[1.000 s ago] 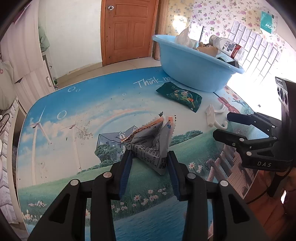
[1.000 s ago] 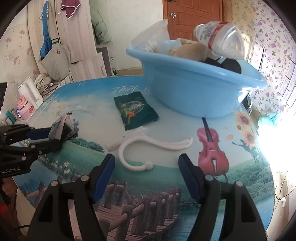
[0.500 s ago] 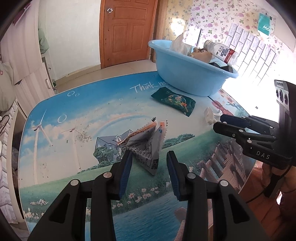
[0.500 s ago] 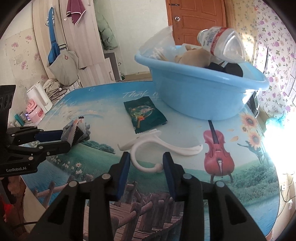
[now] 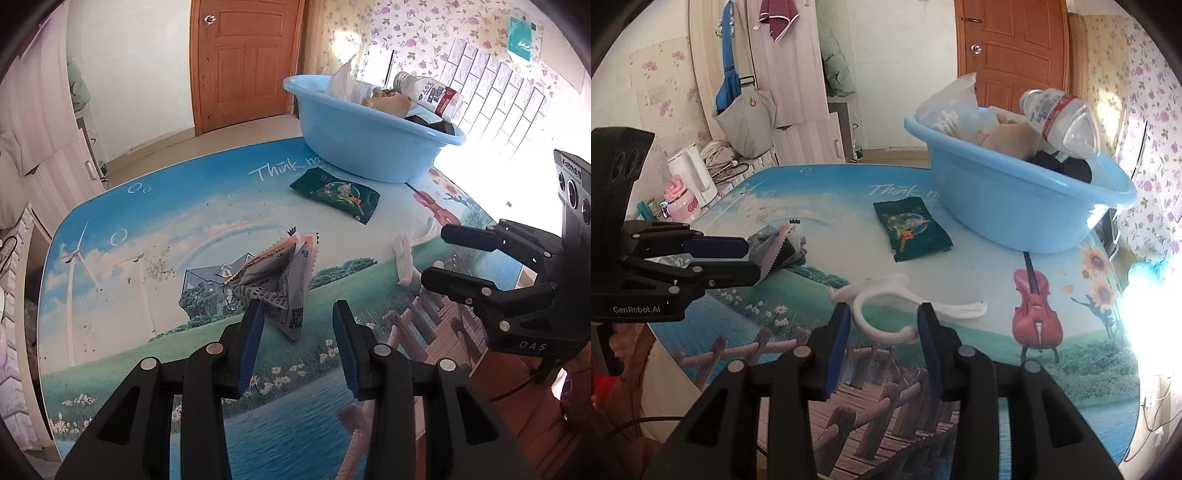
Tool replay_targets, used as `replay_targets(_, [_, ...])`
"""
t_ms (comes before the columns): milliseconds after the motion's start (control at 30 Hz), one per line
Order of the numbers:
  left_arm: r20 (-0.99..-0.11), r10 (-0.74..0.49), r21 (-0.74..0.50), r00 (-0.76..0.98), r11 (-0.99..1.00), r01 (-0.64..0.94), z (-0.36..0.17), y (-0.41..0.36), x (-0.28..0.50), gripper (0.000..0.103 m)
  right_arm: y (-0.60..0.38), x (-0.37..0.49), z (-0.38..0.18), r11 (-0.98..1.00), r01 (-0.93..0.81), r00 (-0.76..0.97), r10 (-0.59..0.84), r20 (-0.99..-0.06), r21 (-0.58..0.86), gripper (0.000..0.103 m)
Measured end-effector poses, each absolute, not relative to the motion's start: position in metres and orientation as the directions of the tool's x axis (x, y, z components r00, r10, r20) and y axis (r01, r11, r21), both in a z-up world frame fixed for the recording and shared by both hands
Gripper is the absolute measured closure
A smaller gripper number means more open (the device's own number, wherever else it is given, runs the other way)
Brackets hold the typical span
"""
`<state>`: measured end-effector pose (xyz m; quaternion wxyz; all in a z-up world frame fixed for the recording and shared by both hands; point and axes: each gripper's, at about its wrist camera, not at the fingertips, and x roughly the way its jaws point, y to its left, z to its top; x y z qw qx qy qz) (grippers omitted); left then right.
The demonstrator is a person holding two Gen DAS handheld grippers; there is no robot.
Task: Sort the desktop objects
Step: 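Grasp the white plastic hook with the right tool while the left tool holds the paper packet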
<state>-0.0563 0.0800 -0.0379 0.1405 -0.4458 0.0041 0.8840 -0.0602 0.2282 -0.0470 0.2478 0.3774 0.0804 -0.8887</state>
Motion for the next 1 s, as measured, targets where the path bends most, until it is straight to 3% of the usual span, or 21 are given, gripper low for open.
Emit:
replay_targets(67, [-0.786,0.250,-0.122,-0.565,-0.959,-0.254,-0.039,0.079,-0.058,0.059,0.229,-0.060,-0.046,-0.863,0.504,-0.604,-0.378,-0.702,0.031,0.037])
replay_targets(100, [-0.784,0.254,-0.124,-0.566,-0.958,-0.257,-0.039,0.079,-0.059,0.055,0.231,-0.061,-0.046,-0.863,0.504,-0.606,-0.378,-0.700,0.029,0.036])
replay_targets(167, [-0.783,0.258,-0.117,-0.567,-0.955,-0.273,-0.038,0.081,-0.062,0.036,0.232,-0.066,-0.047,-0.863,0.504,-0.602,-0.377,-0.704,0.030,0.036])
replay_targets(333, [-0.778,0.236,-0.073,-0.582,-0.955,-0.289,-0.037,0.083,-0.073,0.026,0.225,-0.080,-0.051,-0.828,0.561,-0.576,-0.384,-0.722,-0.007,0.031])
replay_targets(533, [-0.794,0.234,-0.080,-0.561,-0.955,-0.285,-0.046,0.078,-0.091,0.025,0.212,-0.085,-0.059,-0.750,0.658,-0.523,-0.395,-0.756,-0.063,0.026])
replay_targets(600, [-0.802,0.240,-0.090,-0.547,-0.954,-0.286,-0.049,0.078,-0.094,0.028,0.212,-0.088,-0.063,-0.751,0.658,-0.508,-0.396,-0.765,-0.048,0.026])
replay_targets(667, [-0.806,0.220,-0.069,-0.549,-0.957,-0.283,-0.052,0.079,-0.094,0.054,0.217,-0.094,-0.066,-0.756,0.654,-0.468,-0.418,-0.778,0.013,0.026])
replay_targets(733, [-0.806,0.216,-0.057,-0.551,-0.955,-0.291,-0.053,0.079,-0.093,0.056,0.222,-0.093,-0.067,-0.752,0.657,-0.455,-0.452,-0.767,0.054,0.030])
replay_targets(800, [-0.799,0.238,-0.080,-0.552,-0.952,-0.295,-0.051,0.077,-0.093,0.062,0.226,-0.090,-0.067,-0.753,0.656,-0.465,-0.457,-0.758,0.052,0.047])
replay_targets(1000, [-0.789,0.249,-0.088,-0.562,-0.951,-0.297,-0.045,0.078,-0.091,0.066,0.235,-0.090,-0.067,-0.760,0.639,-0.448,-0.497,-0.743,0.122,0.048])
